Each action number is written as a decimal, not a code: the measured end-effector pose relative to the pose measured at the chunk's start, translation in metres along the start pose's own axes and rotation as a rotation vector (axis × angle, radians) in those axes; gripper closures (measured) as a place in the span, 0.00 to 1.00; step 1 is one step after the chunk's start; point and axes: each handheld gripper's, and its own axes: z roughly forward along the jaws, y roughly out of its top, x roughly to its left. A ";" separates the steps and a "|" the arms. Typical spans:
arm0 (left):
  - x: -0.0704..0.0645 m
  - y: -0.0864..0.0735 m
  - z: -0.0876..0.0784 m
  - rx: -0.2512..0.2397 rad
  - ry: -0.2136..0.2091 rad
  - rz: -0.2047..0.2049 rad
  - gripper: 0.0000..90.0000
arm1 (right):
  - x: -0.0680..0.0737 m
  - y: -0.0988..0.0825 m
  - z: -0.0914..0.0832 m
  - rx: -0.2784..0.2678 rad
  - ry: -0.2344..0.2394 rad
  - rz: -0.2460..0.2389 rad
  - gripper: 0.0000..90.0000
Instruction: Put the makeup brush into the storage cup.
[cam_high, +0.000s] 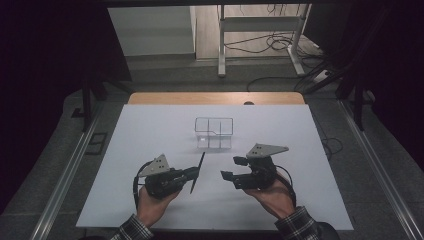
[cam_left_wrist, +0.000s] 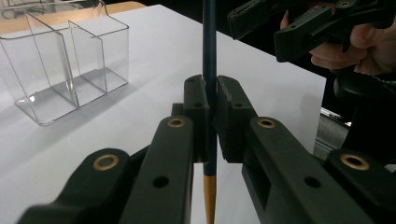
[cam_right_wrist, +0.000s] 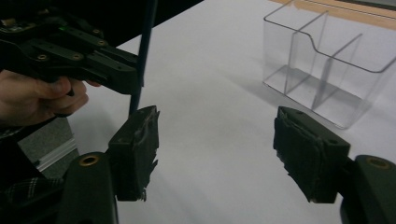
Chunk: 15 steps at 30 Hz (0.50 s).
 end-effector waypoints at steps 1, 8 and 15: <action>0.000 0.000 0.000 0.001 -0.001 -0.005 0.93 | 0.001 0.001 0.001 -0.001 0.003 -0.005 0.38; 0.003 0.001 0.002 0.010 -0.014 -0.022 0.93 | 0.006 0.002 0.010 0.017 0.026 -0.028 0.42; 0.004 0.002 0.004 0.032 -0.021 -0.029 0.93 | 0.009 0.005 0.013 0.014 0.040 -0.041 0.48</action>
